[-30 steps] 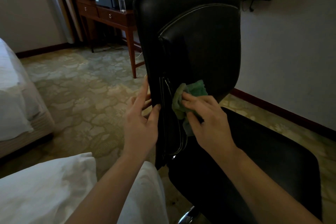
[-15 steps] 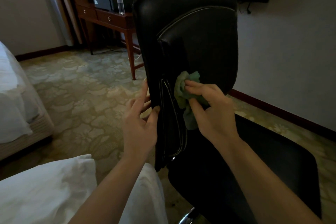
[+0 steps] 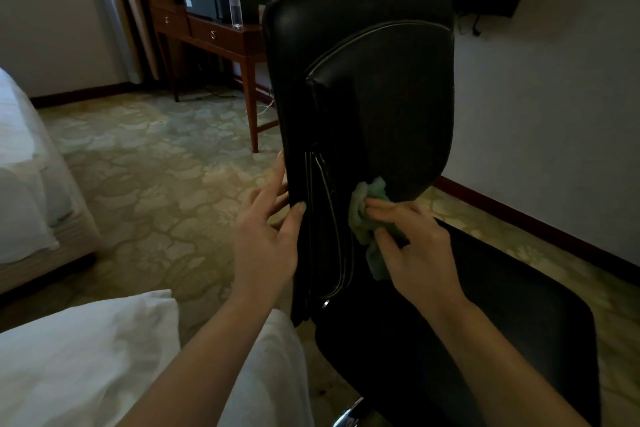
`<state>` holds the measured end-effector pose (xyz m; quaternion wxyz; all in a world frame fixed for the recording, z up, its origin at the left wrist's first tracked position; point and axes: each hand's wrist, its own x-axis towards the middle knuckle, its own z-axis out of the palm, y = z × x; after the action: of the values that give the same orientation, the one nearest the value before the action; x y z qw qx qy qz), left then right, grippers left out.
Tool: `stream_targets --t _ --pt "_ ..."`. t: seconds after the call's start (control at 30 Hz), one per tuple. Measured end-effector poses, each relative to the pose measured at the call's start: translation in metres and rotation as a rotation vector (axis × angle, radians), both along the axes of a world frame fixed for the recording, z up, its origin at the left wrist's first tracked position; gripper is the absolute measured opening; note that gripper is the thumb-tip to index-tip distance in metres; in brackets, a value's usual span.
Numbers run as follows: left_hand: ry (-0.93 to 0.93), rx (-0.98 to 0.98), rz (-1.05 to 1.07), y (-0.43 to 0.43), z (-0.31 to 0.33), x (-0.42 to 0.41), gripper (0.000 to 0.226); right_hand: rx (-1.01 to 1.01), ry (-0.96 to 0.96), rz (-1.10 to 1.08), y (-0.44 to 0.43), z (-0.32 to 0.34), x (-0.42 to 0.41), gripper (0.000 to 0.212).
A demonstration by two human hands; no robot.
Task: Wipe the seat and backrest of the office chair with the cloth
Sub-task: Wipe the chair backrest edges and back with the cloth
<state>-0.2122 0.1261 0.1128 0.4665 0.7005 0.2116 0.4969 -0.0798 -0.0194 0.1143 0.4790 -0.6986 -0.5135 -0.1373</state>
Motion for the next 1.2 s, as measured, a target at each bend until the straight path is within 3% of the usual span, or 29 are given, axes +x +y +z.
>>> stream_targets --t 0.23,0.73,0.97,1.2 --pt "-0.005 0.006 0.003 -0.001 0.000 -0.001 0.074 0.127 -0.099 -0.060 0.019 0.037 -0.003 0.039" --pt "-0.003 0.006 0.015 -0.003 0.000 -0.001 0.072 -0.111 -0.081 -0.001 -0.001 -0.009 -0.007 0.032" --pt "0.020 0.018 -0.001 -0.002 0.000 -0.002 0.072 0.098 -0.114 -0.060 0.013 0.019 -0.010 0.034" --pt "-0.003 0.016 -0.001 -0.003 0.000 0.000 0.071 0.042 -0.115 -0.066 0.032 0.018 -0.017 0.029"
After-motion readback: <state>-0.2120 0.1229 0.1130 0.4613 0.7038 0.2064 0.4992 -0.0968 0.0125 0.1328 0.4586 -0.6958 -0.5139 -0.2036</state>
